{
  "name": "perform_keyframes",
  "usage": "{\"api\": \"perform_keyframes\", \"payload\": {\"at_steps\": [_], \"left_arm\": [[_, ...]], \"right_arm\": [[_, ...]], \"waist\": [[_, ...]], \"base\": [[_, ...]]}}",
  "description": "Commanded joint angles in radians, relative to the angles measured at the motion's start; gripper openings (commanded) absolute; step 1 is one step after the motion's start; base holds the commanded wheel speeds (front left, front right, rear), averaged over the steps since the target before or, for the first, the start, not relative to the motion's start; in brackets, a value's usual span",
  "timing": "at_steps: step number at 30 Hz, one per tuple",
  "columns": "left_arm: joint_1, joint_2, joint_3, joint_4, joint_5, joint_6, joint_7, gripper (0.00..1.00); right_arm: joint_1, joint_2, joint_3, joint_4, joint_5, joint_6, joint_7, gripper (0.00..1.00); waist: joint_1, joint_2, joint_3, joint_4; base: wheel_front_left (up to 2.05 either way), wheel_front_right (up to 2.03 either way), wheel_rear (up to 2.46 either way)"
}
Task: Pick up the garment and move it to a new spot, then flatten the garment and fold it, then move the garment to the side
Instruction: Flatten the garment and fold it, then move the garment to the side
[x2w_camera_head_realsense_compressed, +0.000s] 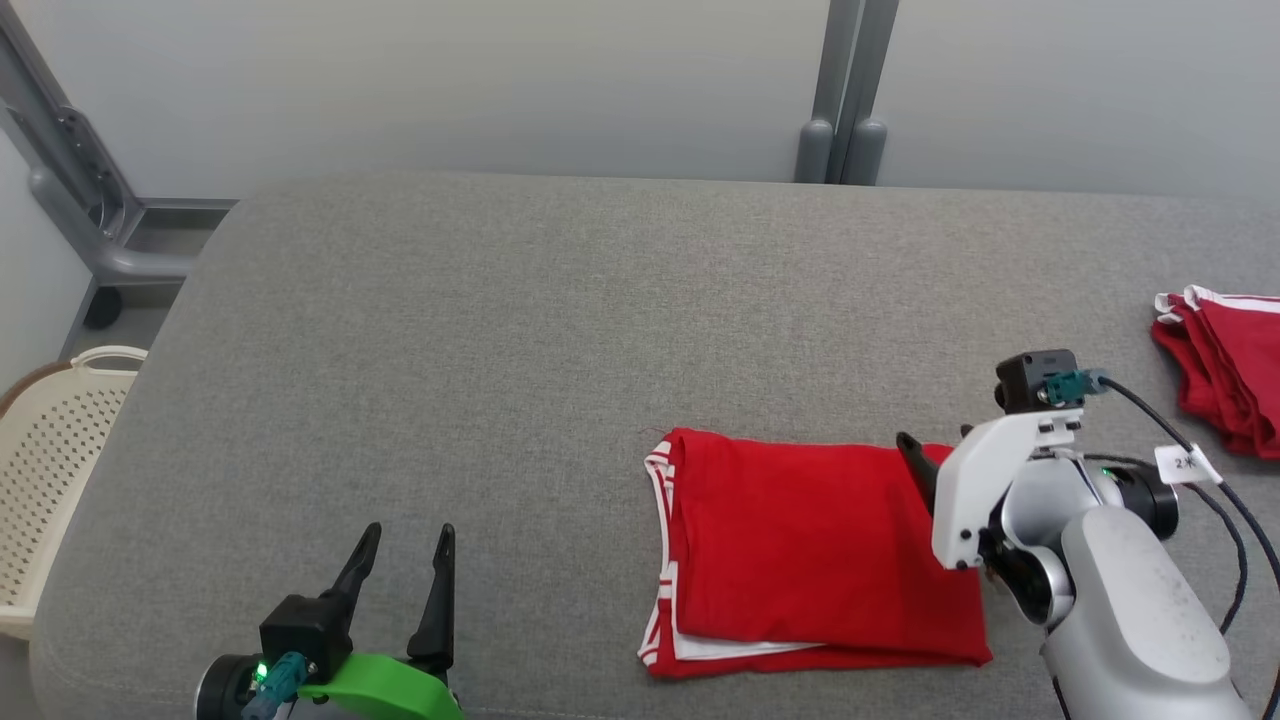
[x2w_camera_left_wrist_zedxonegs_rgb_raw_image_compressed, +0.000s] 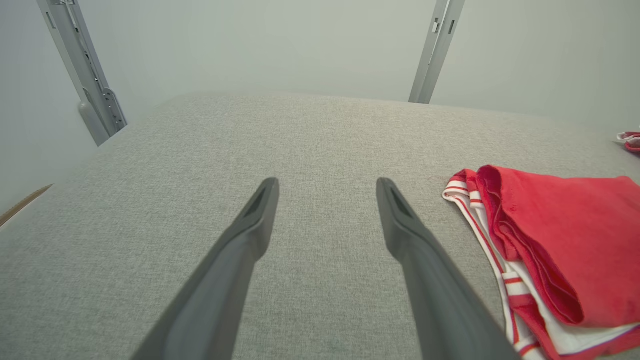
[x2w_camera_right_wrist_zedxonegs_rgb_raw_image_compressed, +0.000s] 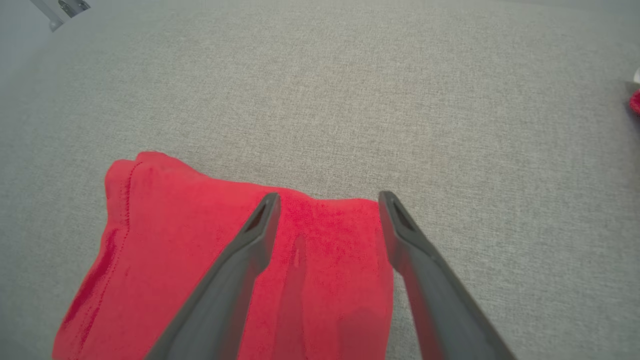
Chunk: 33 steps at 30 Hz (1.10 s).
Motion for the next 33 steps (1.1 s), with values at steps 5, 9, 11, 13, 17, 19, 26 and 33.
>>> {"api": "perform_keyframes", "payload": {"at_steps": [5,9,11,13,17,19,26,33], "left_arm": [[0.012,-0.002,0.009,-0.003,-0.006,-0.003,-0.003,1.00],[0.001,-0.003,0.014,-0.005,-0.008,-0.003,-0.003,1.00],[-0.005,-0.003,0.015,-0.005,-0.006,-0.003,-0.003,1.00],[-0.006,-0.004,0.014,-0.006,-0.005,-0.003,-0.003,1.00],[-0.005,-0.004,0.004,-0.004,-0.001,-0.003,-0.003,1.00],[-0.005,-0.004,0.001,-0.003,-0.001,-0.003,-0.003,1.00],[0.002,0.002,-0.001,-0.002,-0.003,-0.003,-0.003,1.00],[-0.004,0.009,-0.006,-0.001,0.000,-0.003,-0.003,1.00]], "right_arm": [[0.124,0.021,-0.062,-0.131,-0.048,0.000,0.024,1.00],[0.184,0.040,-0.023,-0.217,-0.058,0.000,0.032,1.00],[0.196,0.042,-0.003,-0.231,-0.052,0.000,0.035,1.00],[0.202,0.044,0.009,-0.241,-0.063,0.000,0.027,1.00],[0.222,0.046,0.002,-0.244,-0.050,0.000,0.026,1.00],[0.230,0.046,-0.007,-0.244,-0.050,0.000,0.033,1.00],[0.274,0.046,-0.081,-0.258,-0.065,0.000,0.077,1.00],[0.293,0.046,-0.135,-0.245,-0.072,0.000,0.082,1.00]], "waist": [[0.0000,-0.0001,0.002,-0.014],[0.0000,-0.0001,0.012,-0.018],[0.0000,-0.0001,0.016,-0.016],[0.0000,-0.0001,0.020,-0.016],[0.0000,-0.0001,0.021,-0.013],[0.0000,-0.0001,0.021,-0.012],[0.0000,-0.0001,0.022,-0.016],[0.0000,-0.0001,0.029,-0.023]], "base": [[0.00,0.00,0.00],[0.00,0.00,0.00],[0.00,0.00,0.00],[0.00,0.00,0.00],[0.00,0.00,0.00],[0.00,0.00,0.00],[0.00,0.00,0.00],[0.00,0.00,0.00]]}}
